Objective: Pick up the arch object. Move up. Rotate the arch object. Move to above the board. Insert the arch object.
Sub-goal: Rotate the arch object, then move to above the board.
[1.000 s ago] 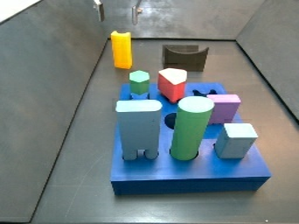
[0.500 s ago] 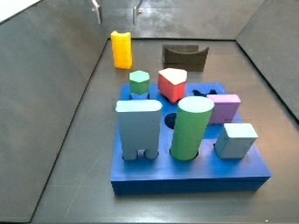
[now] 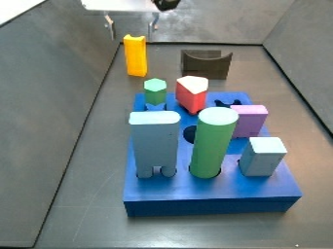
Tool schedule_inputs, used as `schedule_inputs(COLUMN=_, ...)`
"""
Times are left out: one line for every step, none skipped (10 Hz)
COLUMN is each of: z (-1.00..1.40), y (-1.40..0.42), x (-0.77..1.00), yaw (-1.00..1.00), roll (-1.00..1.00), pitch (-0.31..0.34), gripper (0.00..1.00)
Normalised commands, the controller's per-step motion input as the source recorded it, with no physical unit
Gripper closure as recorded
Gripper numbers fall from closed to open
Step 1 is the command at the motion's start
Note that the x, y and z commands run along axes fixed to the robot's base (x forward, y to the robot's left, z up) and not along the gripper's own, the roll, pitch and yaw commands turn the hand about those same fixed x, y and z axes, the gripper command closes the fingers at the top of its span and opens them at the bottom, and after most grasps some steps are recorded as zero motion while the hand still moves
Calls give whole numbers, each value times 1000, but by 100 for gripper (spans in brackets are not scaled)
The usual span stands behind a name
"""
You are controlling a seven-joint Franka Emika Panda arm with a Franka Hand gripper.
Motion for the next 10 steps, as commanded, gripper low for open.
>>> schedule_inputs(z=-710, y=-8, x=27, yaw=32, roll=-67, pitch=-50, gripper=0)
schedule_inputs(z=-556, y=-11, x=29, yaw=33, roll=-77, pitch=-51, gripper=0)
schedule_inputs(z=-500, y=-10, x=31, yaw=33, roll=-81, pitch=-52, gripper=0)
schedule_inputs(z=-392, y=-8, x=33, yaw=31, roll=-87, pitch=-50, gripper=0)
schedule_inputs(z=-315, y=-7, x=36, yaw=30, roll=-91, pitch=-50, gripper=0)
schedule_inputs(z=-221, y=-5, x=40, yaw=25, roll=-95, pitch=-47, gripper=0)
schedule_inputs(z=0, y=0, x=0, yaw=23, roll=-99, pitch=-44, gripper=100)
schedule_inputs(z=1000, y=225, x=-279, yaw=22, roll=-165, pitch=323, gripper=100)
schedule_inputs(z=1000, y=222, x=-275, yaw=16, roll=-164, pitch=314, gripper=100)
schedule_inputs(z=1000, y=209, x=-257, yaw=-2, roll=-158, pitch=263, gripper=100)
